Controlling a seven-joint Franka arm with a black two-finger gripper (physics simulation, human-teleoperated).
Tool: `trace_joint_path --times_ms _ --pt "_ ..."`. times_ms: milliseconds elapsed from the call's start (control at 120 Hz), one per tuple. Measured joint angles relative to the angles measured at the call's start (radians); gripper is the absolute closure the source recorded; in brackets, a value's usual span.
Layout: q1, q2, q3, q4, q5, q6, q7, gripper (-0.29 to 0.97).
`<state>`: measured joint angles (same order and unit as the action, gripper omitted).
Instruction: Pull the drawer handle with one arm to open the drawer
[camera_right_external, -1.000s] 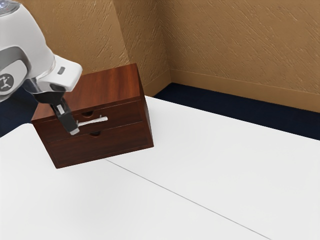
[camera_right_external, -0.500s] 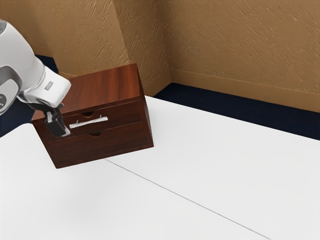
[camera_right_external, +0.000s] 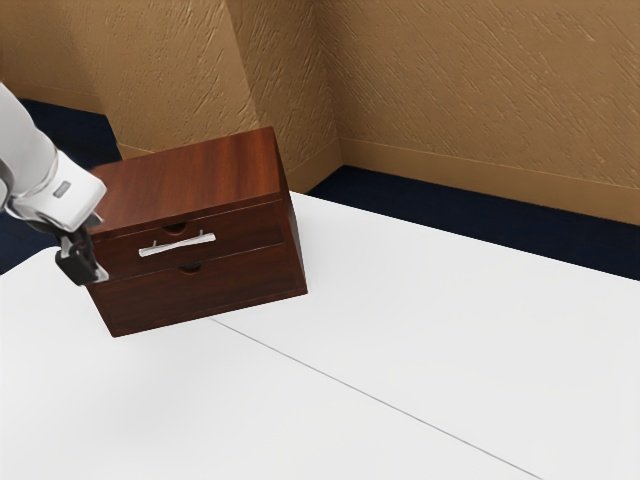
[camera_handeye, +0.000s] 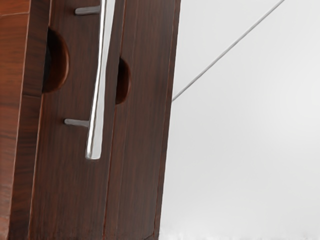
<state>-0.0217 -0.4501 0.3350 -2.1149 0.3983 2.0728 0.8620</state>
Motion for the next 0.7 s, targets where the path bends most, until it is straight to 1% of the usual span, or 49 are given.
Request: trace_joint_path --times_ms 233,433,533,700 --pt "-0.002 0.005 0.018 -0.029 -0.002 0.046 0.040 0.00" --pt "-0.011 0.050 0.019 -0.031 -0.007 0.097 0.063 0.00" --pt "-0.013 0.071 0.039 -0.031 -0.011 0.123 0.073 0.00" --pt "-0.032 0.095 0.044 -0.030 -0.023 0.156 0.085 0.00"
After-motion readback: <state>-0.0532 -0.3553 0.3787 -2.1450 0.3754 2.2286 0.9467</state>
